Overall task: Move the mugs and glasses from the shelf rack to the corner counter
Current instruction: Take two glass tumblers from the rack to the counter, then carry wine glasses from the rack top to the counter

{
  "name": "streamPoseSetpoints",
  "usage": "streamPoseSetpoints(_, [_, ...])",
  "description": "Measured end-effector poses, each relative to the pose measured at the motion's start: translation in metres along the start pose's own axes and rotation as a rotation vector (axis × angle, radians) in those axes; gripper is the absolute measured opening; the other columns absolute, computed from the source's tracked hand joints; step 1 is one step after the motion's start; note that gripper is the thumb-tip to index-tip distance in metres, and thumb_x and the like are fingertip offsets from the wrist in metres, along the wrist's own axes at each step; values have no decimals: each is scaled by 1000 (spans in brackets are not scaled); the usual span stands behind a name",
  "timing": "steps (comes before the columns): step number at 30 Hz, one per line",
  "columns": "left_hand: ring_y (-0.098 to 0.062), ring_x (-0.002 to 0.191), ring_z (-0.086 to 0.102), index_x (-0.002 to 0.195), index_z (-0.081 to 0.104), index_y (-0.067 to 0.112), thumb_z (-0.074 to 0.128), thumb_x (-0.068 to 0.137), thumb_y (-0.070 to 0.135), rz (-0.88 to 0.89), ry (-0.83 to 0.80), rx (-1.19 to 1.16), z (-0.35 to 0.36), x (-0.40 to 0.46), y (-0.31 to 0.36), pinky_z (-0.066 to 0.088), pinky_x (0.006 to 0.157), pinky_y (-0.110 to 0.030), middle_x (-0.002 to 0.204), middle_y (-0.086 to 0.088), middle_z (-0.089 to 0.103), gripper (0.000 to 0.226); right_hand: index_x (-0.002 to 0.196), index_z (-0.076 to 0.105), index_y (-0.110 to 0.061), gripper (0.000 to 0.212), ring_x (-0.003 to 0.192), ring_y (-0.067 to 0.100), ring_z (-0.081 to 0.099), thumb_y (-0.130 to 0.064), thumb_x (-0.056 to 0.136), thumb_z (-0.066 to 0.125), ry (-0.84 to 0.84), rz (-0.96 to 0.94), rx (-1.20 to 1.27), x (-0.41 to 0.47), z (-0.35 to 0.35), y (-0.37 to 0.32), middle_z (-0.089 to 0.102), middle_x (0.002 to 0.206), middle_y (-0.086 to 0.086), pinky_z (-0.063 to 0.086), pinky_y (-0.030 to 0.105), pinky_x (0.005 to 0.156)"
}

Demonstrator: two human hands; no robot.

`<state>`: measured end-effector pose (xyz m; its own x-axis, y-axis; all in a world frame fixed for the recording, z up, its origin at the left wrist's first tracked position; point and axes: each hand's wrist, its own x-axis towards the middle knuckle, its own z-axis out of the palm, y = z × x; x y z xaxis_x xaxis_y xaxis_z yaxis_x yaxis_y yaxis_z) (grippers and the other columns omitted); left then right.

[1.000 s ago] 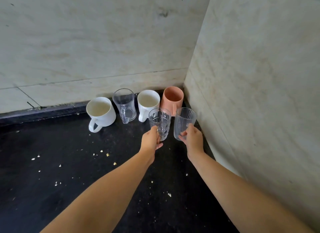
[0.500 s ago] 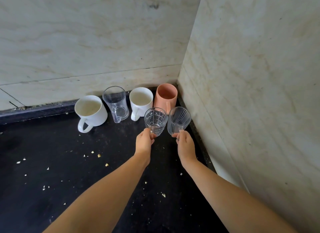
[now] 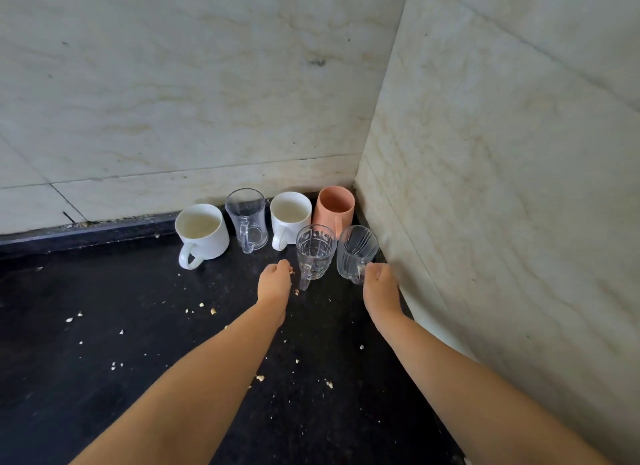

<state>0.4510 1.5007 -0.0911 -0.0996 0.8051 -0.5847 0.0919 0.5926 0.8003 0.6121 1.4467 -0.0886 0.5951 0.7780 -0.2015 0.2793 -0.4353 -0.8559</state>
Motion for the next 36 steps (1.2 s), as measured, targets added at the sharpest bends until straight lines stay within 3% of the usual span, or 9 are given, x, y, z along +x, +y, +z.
streamPoseSetpoints(1, [-14, 65, 42, 89, 54, 10, 40, 91, 21, 32, 12, 30, -7, -4, 6, 35, 59, -30, 76, -2, 50, 18, 77, 47, -10, 24, 63, 13, 42, -16, 98, 38, 16, -20, -20, -3, -5, -10, 45, 72, 3, 37, 26, 58])
streamPoseSetpoints(3, [-16, 64, 42, 90, 54, 7, 41, 91, 20, 133, 23, 158, -18, -12, 19, 36, 61, -32, 76, -6, 49, 18, 98, 56, -5, 24, 87, 23, 55, -20, 99, 38, 37, -44, -82, -5, -12, -30, 56, 96, 12, 45, 33, 74])
streamPoseSetpoints(5, [-22, 71, 47, 96, 56, 4, 41, 92, 19, 277, 30, 357, -30, -23, 35, 40, 70, -34, 81, -10, 52, 22, 116, 55, -3, 30, 107, 27, 54, -21, 99, 39, 57, -91, -135, -11, -18, -55, 56, 115, 14, 43, 33, 85])
streamPoseSetpoints(9, [-32, 92, 58, 100, 62, 4, 43, 89, 15, 583, 52, 733, -59, -51, 64, 48, 78, -39, 98, -17, 63, 25, 115, 58, -8, 27, 107, 25, 55, -21, 97, 42, 8, -310, -311, -30, -18, -98, 59, 118, 9, 43, 30, 85])
streamPoseSetpoints(12, [-31, 110, 52, 111, 60, 10, 44, 90, 20, 764, 100, 952, -86, -68, 70, 48, 89, -43, 118, -12, 56, 28, 113, 59, -9, 28, 103, 26, 59, -24, 96, 44, -48, -486, -585, -51, -6, -117, 61, 113, 8, 48, 33, 78])
streamPoseSetpoints(14, [-30, 116, 47, 118, 56, 12, 43, 92, 23, 812, 120, 1069, -106, -76, 69, 45, 93, -44, 128, -11, 50, 31, 122, 55, -10, 33, 112, 29, 54, -27, 96, 44, -90, -537, -709, -68, 10, -128, 57, 122, 8, 47, 37, 84])
streamPoseSetpoints(24, [-25, 121, 42, 114, 56, 16, 48, 89, 28, 655, 259, 1127, -228, -115, 44, 40, 96, -39, 125, -6, 50, 29, 136, 42, -13, 44, 133, 32, 33, -23, 94, 42, -451, -796, -1049, -161, 86, -177, 34, 145, 11, 32, 49, 107])
streamPoseSetpoints(31, [-24, 115, 45, 114, 55, 19, 47, 89, 32, 513, 406, 1113, -279, -161, 6, 40, 92, -39, 122, -4, 52, 29, 131, 45, -14, 37, 128, 32, 37, -26, 96, 39, -617, -972, -1105, -213, 108, -190, 36, 143, 9, 32, 49, 104])
streamPoseSetpoints(36, [-27, 118, 44, 116, 55, 16, 47, 90, 28, 303, 574, 927, -294, -215, -49, 40, 96, -42, 122, -7, 51, 29, 131, 45, -15, 38, 129, 33, 35, -25, 94, 41, -755, -1163, -1142, -265, 120, -174, 38, 141, 11, 30, 53, 107])
